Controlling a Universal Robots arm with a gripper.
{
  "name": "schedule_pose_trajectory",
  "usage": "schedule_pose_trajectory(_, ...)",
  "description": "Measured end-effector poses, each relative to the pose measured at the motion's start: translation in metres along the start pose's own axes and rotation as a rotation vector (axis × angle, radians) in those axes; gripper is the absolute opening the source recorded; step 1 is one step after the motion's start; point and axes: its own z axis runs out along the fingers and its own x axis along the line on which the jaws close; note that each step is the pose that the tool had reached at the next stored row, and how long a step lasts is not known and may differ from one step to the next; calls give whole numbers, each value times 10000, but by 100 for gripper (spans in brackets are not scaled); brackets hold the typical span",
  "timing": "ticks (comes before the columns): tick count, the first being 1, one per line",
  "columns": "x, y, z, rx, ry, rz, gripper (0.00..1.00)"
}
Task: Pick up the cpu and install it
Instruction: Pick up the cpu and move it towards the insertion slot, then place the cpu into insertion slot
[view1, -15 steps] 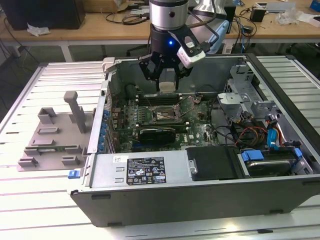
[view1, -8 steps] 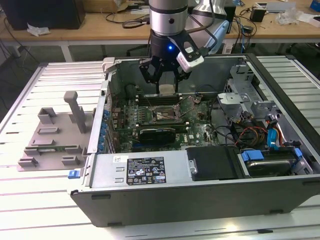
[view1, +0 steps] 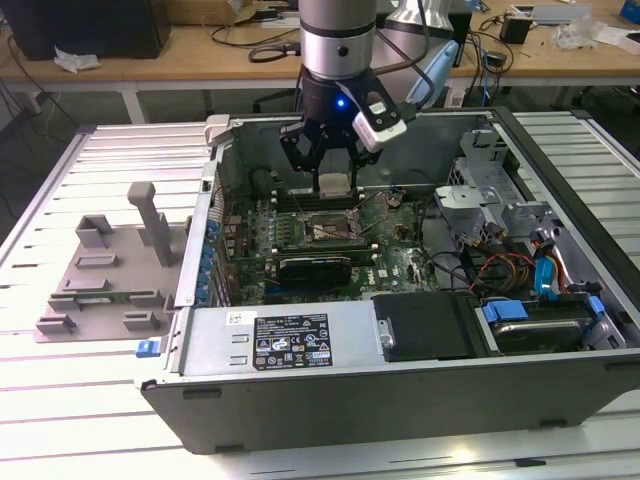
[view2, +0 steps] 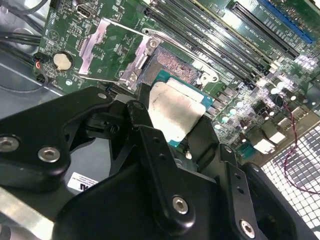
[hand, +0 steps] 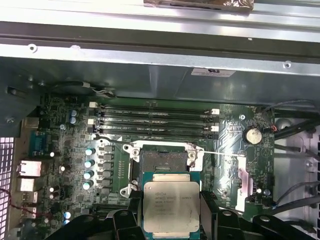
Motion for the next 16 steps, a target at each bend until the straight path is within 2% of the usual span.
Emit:
schedule_pose_trajectory(4, 0, 13, 22, -35, -5, 19, 55)
schedule_pose_trajectory(16, 1, 16, 29, -43, -4, 20, 55)
